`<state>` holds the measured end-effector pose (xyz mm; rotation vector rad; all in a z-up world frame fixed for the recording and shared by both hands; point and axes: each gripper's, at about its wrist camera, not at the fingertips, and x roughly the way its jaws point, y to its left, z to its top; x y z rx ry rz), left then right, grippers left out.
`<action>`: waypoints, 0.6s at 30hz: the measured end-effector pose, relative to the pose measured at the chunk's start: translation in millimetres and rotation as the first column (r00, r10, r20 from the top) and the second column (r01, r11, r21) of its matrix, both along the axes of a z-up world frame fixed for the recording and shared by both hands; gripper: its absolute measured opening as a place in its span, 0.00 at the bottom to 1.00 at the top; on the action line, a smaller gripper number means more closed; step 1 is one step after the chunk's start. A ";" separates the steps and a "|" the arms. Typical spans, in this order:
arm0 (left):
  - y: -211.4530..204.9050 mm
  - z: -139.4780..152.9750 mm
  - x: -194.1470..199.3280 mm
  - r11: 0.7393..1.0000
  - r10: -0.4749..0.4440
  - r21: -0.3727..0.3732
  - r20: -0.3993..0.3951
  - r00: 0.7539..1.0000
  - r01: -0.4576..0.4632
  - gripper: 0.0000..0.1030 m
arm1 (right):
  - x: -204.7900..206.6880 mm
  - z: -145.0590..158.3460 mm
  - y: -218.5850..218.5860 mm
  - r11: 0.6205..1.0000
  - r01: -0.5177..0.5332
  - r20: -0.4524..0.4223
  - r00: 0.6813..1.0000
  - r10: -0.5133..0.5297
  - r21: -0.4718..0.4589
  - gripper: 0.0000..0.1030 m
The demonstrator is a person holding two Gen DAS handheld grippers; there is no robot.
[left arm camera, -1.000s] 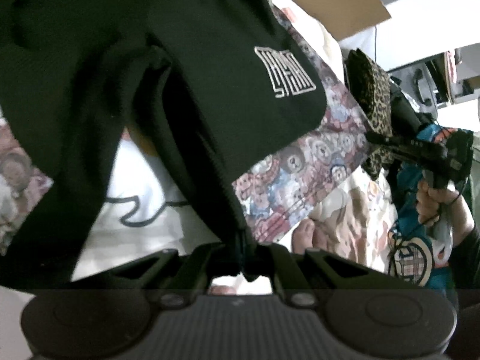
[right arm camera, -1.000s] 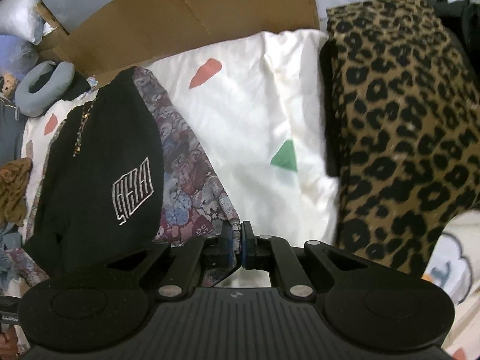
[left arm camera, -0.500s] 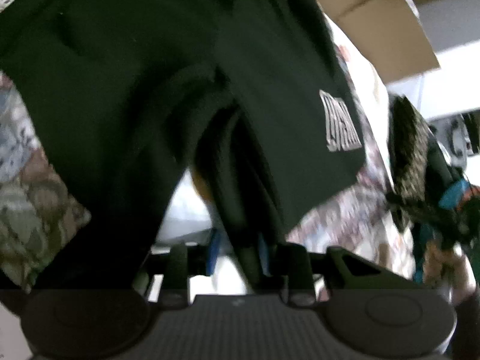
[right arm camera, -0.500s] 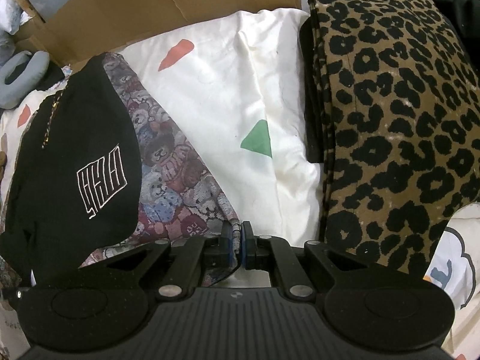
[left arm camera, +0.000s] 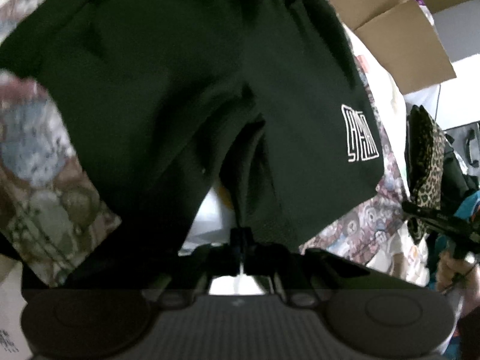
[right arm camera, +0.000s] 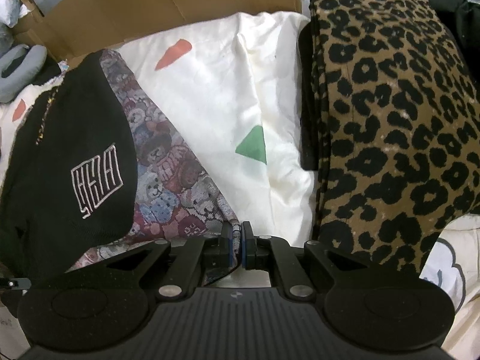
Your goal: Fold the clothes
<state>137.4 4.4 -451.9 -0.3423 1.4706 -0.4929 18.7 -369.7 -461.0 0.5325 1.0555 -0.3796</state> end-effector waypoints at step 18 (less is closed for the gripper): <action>-15.6 -14.2 -15.0 0.997 -0.004 -0.072 -0.122 0.992 -0.004 0.09 | -27.5 -15.9 -13.6 0.979 0.135 0.083 0.985 -0.148 0.151 0.13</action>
